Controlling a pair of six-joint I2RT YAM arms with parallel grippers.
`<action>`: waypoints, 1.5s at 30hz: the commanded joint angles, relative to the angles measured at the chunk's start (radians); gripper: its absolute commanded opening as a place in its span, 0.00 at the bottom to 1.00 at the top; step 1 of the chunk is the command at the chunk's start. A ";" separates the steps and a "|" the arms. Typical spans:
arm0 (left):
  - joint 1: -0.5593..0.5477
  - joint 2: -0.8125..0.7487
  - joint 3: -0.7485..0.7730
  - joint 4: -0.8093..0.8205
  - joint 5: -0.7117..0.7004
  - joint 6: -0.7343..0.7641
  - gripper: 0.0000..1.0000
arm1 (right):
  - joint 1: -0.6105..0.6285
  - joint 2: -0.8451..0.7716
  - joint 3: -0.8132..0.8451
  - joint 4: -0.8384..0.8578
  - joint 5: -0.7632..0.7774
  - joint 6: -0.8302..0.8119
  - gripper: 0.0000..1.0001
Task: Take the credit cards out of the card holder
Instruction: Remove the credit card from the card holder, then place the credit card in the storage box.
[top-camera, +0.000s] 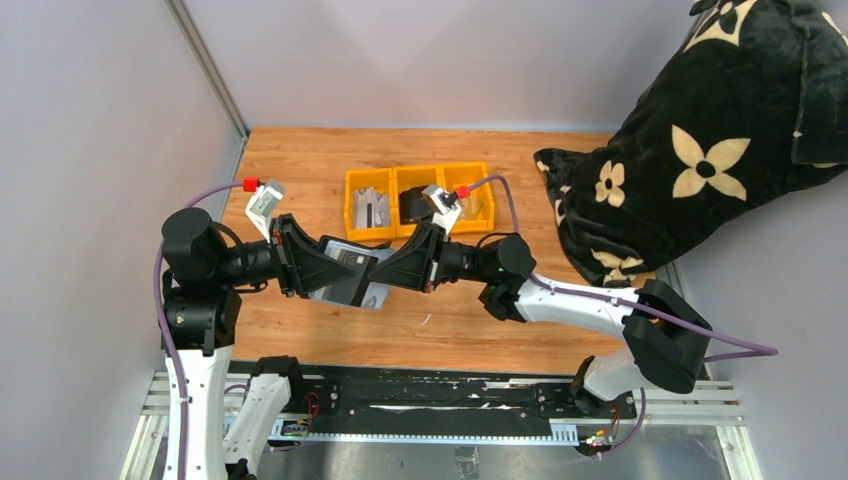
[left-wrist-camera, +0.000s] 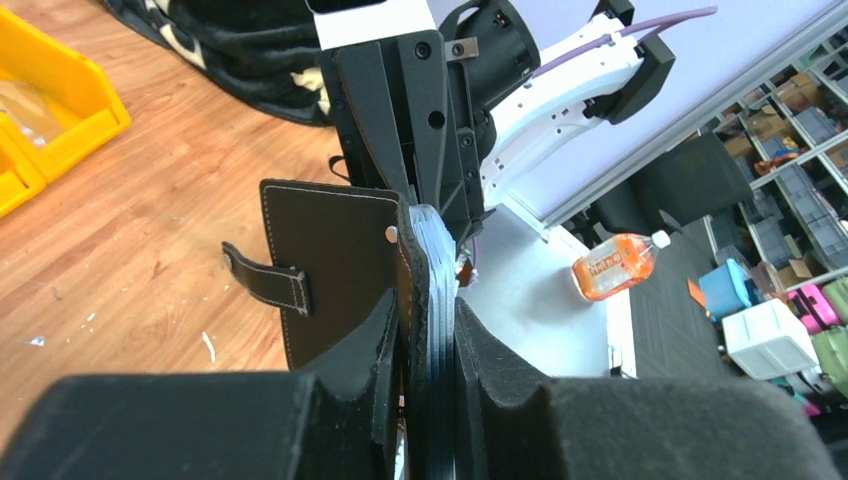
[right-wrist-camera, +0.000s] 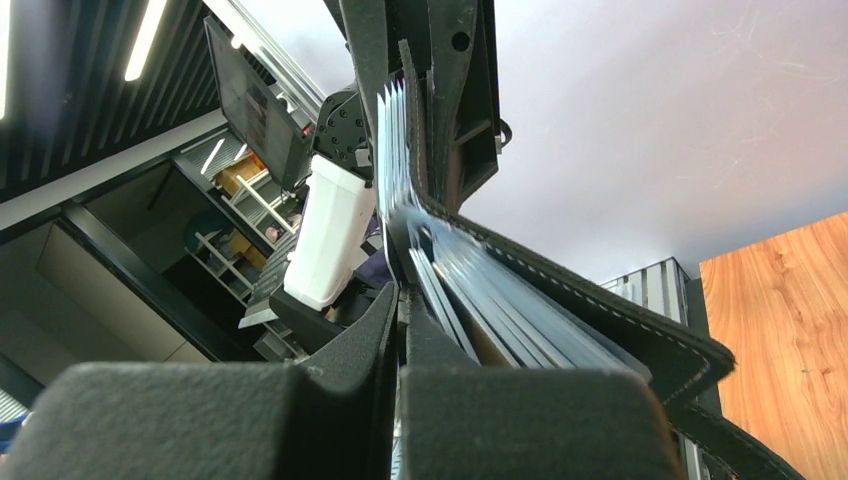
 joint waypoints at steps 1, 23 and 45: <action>-0.003 -0.015 0.016 0.107 0.008 -0.066 0.19 | -0.016 -0.045 -0.051 0.022 0.014 0.006 0.00; -0.003 -0.015 -0.006 0.206 -0.044 -0.154 0.00 | -0.003 -0.019 0.052 0.033 -0.020 0.046 0.00; -0.003 0.023 0.070 -0.190 -0.260 0.352 0.00 | -0.429 -0.191 0.303 -1.203 -0.013 -0.677 0.00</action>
